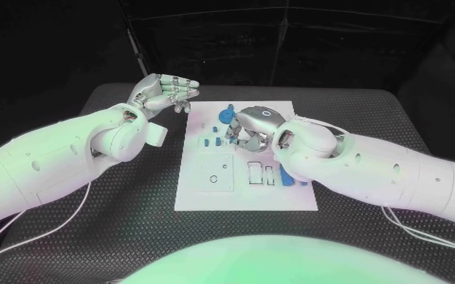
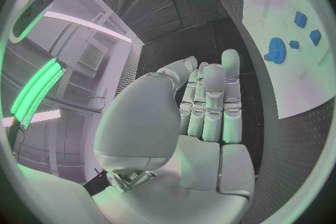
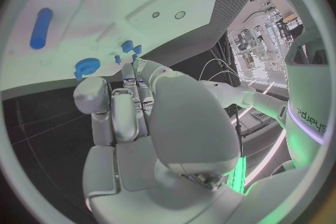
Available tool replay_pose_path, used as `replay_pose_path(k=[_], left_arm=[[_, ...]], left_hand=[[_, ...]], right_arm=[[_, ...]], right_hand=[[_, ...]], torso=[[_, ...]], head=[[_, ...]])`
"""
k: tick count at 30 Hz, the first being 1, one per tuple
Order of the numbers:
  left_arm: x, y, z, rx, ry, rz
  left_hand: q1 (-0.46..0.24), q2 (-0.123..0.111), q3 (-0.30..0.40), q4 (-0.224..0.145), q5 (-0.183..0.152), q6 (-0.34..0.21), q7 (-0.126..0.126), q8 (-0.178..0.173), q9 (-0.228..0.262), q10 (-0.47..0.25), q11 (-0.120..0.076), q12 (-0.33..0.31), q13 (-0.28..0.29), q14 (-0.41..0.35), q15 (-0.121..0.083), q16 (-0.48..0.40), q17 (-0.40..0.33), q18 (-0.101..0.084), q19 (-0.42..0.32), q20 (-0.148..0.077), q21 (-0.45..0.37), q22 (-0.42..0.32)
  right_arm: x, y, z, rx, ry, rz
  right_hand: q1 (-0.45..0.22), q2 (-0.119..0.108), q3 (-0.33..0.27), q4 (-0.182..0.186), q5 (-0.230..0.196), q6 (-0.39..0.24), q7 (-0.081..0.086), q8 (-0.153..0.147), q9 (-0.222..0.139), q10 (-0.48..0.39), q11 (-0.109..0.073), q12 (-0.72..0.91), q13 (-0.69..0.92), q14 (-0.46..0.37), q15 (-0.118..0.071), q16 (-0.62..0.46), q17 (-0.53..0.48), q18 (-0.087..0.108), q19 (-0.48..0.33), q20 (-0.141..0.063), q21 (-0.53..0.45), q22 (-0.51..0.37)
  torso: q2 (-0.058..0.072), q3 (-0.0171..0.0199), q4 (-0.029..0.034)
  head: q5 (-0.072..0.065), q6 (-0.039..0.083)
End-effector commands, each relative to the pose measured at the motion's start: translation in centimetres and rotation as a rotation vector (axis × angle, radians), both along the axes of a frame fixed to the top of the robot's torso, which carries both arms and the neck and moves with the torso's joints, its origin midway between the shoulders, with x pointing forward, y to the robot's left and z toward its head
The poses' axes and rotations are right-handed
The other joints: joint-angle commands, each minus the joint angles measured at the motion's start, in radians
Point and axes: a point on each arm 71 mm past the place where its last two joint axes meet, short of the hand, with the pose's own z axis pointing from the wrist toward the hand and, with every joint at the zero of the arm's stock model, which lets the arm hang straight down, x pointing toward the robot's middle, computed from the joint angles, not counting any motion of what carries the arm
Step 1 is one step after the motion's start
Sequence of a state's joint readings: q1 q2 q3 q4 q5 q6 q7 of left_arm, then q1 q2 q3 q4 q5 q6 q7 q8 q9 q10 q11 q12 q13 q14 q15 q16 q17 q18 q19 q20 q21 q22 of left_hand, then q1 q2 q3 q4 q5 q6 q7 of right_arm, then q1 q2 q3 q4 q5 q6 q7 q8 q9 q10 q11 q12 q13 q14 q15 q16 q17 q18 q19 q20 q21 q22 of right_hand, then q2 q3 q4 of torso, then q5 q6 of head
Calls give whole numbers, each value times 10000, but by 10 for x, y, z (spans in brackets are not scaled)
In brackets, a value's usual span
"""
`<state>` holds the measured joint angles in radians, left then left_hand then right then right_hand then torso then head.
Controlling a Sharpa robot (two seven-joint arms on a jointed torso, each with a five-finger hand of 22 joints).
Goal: Assemble the parts on the task board
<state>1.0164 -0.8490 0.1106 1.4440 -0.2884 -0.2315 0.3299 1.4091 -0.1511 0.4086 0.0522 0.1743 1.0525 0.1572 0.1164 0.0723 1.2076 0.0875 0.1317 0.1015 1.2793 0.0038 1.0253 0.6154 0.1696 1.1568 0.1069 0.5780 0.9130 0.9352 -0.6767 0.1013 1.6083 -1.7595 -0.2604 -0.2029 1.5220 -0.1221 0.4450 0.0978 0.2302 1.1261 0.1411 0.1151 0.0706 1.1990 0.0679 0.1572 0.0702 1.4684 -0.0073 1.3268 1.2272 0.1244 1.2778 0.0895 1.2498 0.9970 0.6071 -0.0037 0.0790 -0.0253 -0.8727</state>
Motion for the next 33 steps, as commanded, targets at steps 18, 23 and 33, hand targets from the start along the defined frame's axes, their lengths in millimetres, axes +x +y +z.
replay_pose_path(k=[18, 23, 33], left_arm=[[1, -8, 0, -246, 90, -179], [1, -8, 0, -246, 102, -188], [2, -8, 0, -238, 111, -180]], left_hand=[[-42, 87, -19, -29, -42, -56, 73, -57, -18, -73, 16, 53, 12, -92, 26, -74, -28, 113, -78, 1, -81, -17], [-42, 87, -19, -29, -42, -56, 73, -57, -18, -73, 16, 53, 12, -92, 26, -74, -28, 113, -78, 1, -81, -17], [-49, 88, -27, -28, -43, -65, 79, -63, -20, -87, 23, 57, 13, -102, 31, -81, -39, 112, -82, 5, -89, -21]], right_arm=[[-14, 22, -31, -849, 828, 819], [-15, 23, -32, -924, 887, 865], [-17, 25, -36, -1049, 1044, 966]], right_hand=[[-252, 4, 46, -9, -64, 92, 1, -12, 9, 58, 34, -89, 2, 415, -47, 15, 11, -98, 67, 25, 43, -3], [-294, 4, 40, -13, -75, 96, 0, -12, 10, 60, 34, -93, 4, 415, -46, 15, 6, -97, 65, 27, 42, -5], [-337, 7, 31, -19, -85, 104, -5, -11, 13, 68, 31, -95, 7, 418, -46, 28, 20, -97, 68, 29, 44, 0]], torso=[[15, 13, -25], [13, 11, -18], [4, 7, -23]], head=[[281, 1], [298, 1], [345, 1]])
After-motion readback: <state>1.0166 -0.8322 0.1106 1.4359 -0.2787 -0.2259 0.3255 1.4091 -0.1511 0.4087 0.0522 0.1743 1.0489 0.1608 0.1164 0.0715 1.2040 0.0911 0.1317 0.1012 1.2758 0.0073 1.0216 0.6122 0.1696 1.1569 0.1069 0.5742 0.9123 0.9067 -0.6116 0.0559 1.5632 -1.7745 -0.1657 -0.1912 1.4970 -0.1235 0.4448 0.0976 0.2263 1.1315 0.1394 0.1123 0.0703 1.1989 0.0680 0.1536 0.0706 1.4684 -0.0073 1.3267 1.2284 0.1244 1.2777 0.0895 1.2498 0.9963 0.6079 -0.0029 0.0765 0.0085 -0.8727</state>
